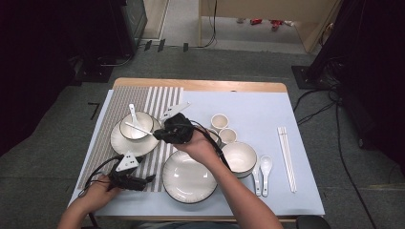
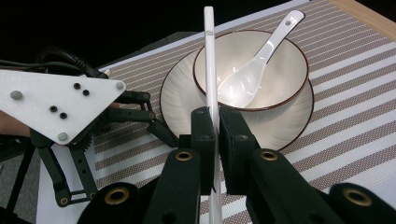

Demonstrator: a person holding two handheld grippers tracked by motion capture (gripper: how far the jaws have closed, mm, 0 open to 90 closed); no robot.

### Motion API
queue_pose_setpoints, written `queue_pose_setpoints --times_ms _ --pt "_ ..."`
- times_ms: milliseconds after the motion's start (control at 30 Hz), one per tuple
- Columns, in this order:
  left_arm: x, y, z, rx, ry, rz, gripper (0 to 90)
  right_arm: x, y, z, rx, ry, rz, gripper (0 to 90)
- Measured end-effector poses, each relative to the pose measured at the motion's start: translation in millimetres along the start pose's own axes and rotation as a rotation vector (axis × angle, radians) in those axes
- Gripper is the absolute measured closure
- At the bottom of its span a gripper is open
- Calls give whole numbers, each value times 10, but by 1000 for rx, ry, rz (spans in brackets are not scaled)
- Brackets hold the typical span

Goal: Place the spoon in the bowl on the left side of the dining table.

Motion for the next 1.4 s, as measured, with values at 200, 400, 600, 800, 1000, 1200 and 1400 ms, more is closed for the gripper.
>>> queue_pose_setpoints --times_ms 200,400,600,800,1000,1200,1400 --pt "0 2 -4 -1 -6 -3 175 -4 -39 -12 5 2 -6 854" --pt "0 -1 -1 1 0 1 175 3 -71 -17 8 7 -9 854" --pt "0 0 -1 0 -1 0 175 11 -110 -33 14 15 -15 854" --pt "0 -1 -1 0 0 1 175 5 -155 -44 19 11 -17 855" --pt "0 0 -1 -1 0 1 175 5 -207 -72 31 15 -17 854" --pt "-1 0 -2 -1 1 1 175 9 -247 -86 37 21 -20 854" --pt "-1 0 -2 -1 1 1 175 16 -287 -93 46 21 -17 854"
Point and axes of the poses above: each handheld gripper's, and its own axes: y roughly backward along the jaws, x roughly out of its top, z roughly to its right, the point moved 3 cm from there along -y, roughly forward along the jaws, and after that the axes turned 13 degrees about z, right-handed, at the moved point
